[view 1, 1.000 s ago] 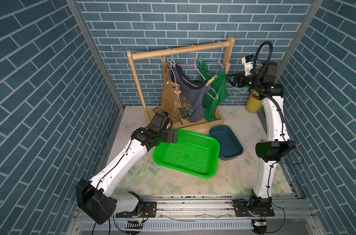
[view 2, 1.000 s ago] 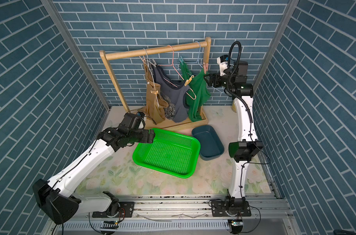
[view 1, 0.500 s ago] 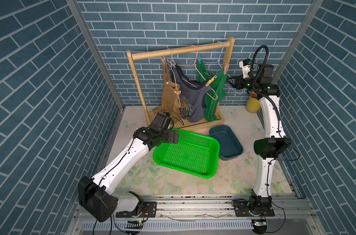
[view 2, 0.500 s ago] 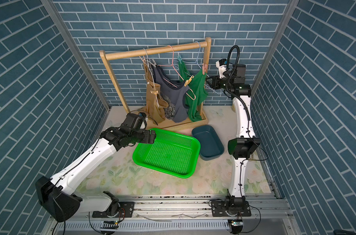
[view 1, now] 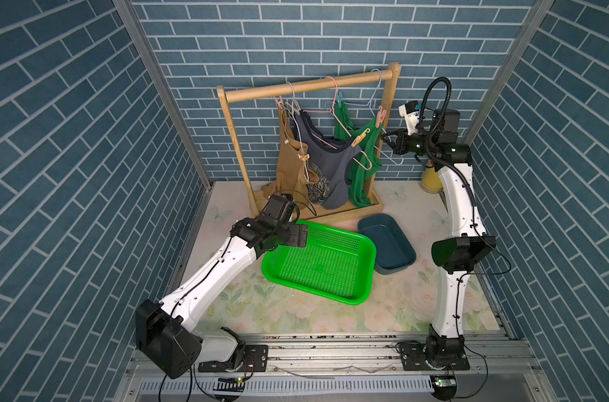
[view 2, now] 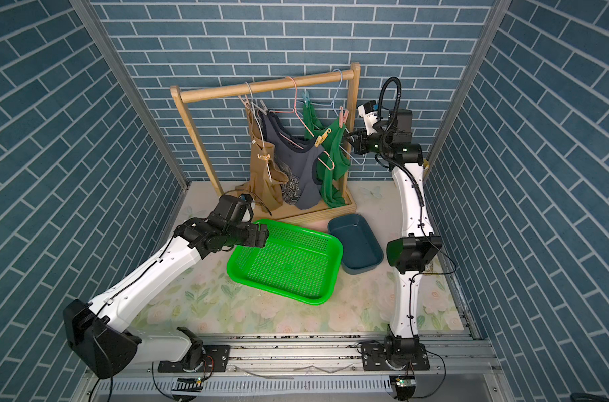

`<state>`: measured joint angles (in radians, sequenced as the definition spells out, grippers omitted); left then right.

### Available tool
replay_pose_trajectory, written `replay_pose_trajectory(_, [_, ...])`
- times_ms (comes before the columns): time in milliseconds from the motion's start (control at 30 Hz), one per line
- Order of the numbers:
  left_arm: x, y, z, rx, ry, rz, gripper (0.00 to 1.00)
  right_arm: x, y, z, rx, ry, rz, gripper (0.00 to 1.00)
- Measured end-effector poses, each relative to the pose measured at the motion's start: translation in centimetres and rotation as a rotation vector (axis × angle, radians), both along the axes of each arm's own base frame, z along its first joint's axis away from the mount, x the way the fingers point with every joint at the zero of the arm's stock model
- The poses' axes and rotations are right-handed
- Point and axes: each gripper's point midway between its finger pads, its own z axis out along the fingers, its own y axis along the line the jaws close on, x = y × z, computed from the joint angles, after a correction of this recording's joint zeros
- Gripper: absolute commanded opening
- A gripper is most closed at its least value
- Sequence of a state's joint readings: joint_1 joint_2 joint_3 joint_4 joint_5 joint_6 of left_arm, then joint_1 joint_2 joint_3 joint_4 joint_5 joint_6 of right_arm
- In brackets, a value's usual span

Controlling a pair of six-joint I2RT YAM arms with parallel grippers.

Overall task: Remove the clothespins securing tank tops to the hanger
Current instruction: Pick up the hanger from the clothesline.

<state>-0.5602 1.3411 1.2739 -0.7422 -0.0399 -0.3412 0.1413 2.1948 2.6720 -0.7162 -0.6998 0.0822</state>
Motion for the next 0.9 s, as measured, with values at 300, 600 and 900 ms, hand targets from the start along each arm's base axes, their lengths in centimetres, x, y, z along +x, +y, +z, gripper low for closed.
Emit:
replay_pose_trajectory(300, [-0.3,-0.7,-0.1,-0.003,0.000,-0.019,0.95,-2.8,-0.3,2.2,-0.028,-0.004,-0.061,0.00])
replay_pose_trajectory(600, [-0.5,-0.9,-0.1,-0.003,-0.003,-0.027,0.95,-5.5,-2.0,4.7,-0.041,-0.026,-0.134,0.00])
replay_pose_trajectory(900, [-0.8,-1.4,0.2,-0.009,-0.013,-0.042,0.95,-7.1,-2.8,6.5,-0.041,-0.053,-0.173,0.00])
